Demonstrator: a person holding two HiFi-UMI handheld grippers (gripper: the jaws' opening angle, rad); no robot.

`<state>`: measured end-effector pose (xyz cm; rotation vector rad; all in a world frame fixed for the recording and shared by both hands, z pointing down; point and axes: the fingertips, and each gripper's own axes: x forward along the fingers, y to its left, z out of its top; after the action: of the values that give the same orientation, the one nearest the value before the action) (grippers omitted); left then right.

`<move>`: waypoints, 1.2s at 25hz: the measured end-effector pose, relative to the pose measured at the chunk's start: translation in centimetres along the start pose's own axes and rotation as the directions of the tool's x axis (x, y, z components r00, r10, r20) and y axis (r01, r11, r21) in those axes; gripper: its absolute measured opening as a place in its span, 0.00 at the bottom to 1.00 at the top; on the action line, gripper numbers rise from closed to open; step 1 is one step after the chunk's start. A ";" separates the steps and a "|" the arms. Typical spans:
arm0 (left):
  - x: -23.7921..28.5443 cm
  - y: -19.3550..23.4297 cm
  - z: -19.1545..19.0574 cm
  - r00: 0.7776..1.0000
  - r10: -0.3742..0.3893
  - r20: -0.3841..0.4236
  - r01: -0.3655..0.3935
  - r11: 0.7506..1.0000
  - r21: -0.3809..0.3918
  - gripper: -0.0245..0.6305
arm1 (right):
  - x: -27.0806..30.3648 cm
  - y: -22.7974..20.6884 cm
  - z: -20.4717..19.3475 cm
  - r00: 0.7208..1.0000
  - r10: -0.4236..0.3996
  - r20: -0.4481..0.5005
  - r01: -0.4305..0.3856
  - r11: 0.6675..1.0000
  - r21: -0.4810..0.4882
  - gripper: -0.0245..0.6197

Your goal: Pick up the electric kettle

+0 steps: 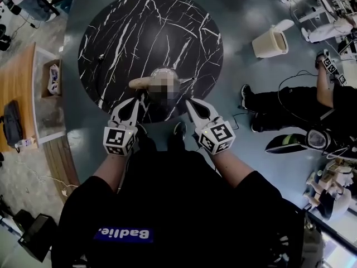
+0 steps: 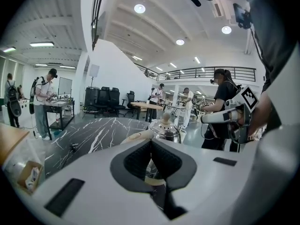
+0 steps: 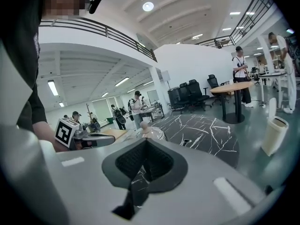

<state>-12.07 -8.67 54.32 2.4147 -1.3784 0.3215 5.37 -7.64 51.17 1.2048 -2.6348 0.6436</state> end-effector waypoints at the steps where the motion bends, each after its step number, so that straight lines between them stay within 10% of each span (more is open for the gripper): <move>1: 0.1 0.1 -0.2 1.000 0.000 -0.004 0.000 1.000 0.000 0.05 | 0.1 -0.1 -0.2 1.000 -0.003 -0.001 0.003 1.000 0.005 0.04; 30: 1.7 2.4 -3.9 0.997 0.043 -0.062 -0.044 0.999 -0.010 0.05 | 1.2 -3.1 -2.9 0.996 -0.080 -0.027 0.082 0.992 0.093 0.06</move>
<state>-13.38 -9.51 58.92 2.3476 -1.4039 0.3949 6.80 -8.94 55.09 1.3145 -2.5474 0.7703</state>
